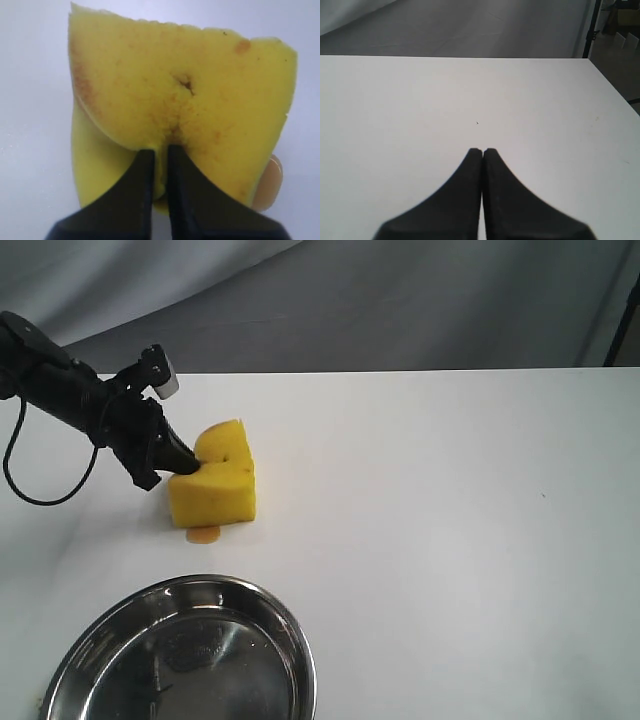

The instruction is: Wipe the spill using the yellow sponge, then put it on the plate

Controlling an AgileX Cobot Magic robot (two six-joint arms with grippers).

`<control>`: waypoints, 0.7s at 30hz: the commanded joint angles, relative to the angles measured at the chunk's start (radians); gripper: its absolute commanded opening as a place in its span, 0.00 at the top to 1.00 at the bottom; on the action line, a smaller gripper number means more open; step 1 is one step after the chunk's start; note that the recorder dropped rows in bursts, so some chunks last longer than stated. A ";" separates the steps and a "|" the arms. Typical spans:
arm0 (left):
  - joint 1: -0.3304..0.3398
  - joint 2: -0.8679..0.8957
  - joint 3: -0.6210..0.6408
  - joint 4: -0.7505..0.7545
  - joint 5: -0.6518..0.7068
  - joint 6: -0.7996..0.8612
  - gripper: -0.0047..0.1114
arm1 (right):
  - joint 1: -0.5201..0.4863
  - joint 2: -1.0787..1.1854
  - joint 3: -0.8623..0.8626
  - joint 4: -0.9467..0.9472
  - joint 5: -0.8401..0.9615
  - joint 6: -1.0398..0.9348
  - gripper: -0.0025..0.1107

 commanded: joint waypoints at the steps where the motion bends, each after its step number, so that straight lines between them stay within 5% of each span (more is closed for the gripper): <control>1: -0.007 -0.034 0.007 0.061 0.032 0.000 0.96 | -0.003 0.003 0.004 0.005 -0.008 0.001 0.98; 16: -0.007 -0.047 0.029 0.059 0.123 0.001 0.96 | -0.003 0.003 0.004 0.005 -0.008 0.001 0.98; 21: -0.007 -0.047 0.115 0.107 0.026 0.012 0.96 | -0.003 0.003 0.004 0.005 -0.008 0.001 0.98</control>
